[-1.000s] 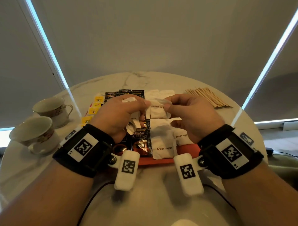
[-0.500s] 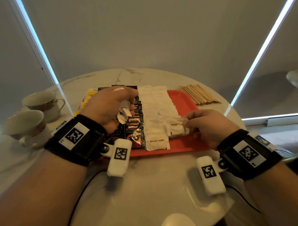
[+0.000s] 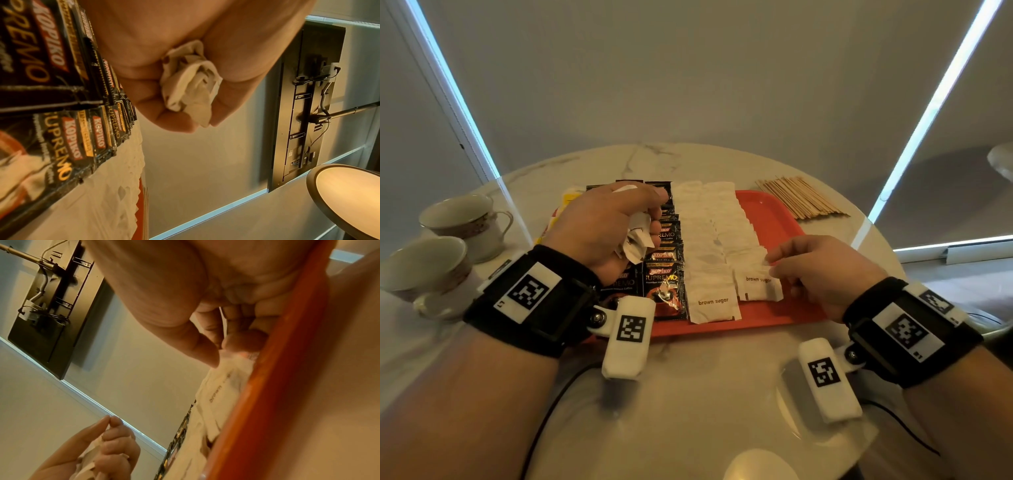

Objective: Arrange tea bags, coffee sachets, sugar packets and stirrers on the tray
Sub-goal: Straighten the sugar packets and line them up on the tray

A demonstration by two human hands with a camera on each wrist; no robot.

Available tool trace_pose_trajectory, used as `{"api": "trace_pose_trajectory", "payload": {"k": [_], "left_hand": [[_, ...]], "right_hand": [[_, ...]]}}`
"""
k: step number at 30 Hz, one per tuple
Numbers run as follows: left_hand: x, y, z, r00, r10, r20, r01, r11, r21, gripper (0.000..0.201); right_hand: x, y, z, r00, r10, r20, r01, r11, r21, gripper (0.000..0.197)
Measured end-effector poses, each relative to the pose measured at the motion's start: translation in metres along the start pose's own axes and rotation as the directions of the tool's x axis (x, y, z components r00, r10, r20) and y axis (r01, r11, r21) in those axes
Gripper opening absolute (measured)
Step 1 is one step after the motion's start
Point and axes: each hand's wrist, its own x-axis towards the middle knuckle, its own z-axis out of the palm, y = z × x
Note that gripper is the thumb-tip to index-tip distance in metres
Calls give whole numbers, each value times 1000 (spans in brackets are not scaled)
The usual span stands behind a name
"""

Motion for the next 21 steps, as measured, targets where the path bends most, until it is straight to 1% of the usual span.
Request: {"api": "trace_pose_trajectory", "payload": {"k": [3, 5, 7, 9, 11, 13, 15, 17, 18, 19, 21], "left_hand": [[1, 0, -1, 1000, -3, 0, 3, 1000, 5, 6], [1, -1, 0, 1000, -2, -1, 2, 1000, 8, 6], [1, -1, 1, 1000, 2, -3, -2, 1000, 12, 5], [1, -2, 1, 1000, 1, 0, -1, 1000, 26, 6], [0, -3, 2, 1000, -5, 2, 5, 1000, 31, 6], [0, -2, 2, 1000, -11, -2, 11, 1000, 20, 6], [0, -2, 2, 1000, -18, -8, 18, 1000, 5, 6], [1, -2, 0, 1000, -22, -9, 22, 1000, 7, 7], [1, -2, 0, 1000, -25, -8, 25, 1000, 11, 7], [1, -2, 0, 1000, -28, -6, 28, 999, 15, 7], [0, -2, 1, 999, -33, -4, 33, 999, 23, 7]], "right_hand": [[-5, 2, 1, 997, -56, -49, 58, 997, 59, 16], [-11, 2, 2, 996, -73, -41, 77, 990, 115, 12], [-18, -1, 5, 997, -73, 39, 67, 987, 146, 8], [-20, -5, 10, 991, -64, 118, 46, 988, 148, 9], [-21, -8, 13, 986, -69, 149, 48, 989, 140, 12], [-19, -10, 14, 991, -92, 98, 73, 981, 180, 13], [-15, -11, 12, 993, -113, -21, 114, 952, 282, 11], [-12, -11, 12, 987, -86, -133, 135, 897, 421, 7], [-11, -10, 14, 986, -59, -155, 127, 869, 477, 7], [-11, -10, 17, 989, -35, -146, 107, 843, 527, 7], [-14, -10, 23, 997, -11, -77, 55, 801, 596, 6]]}}
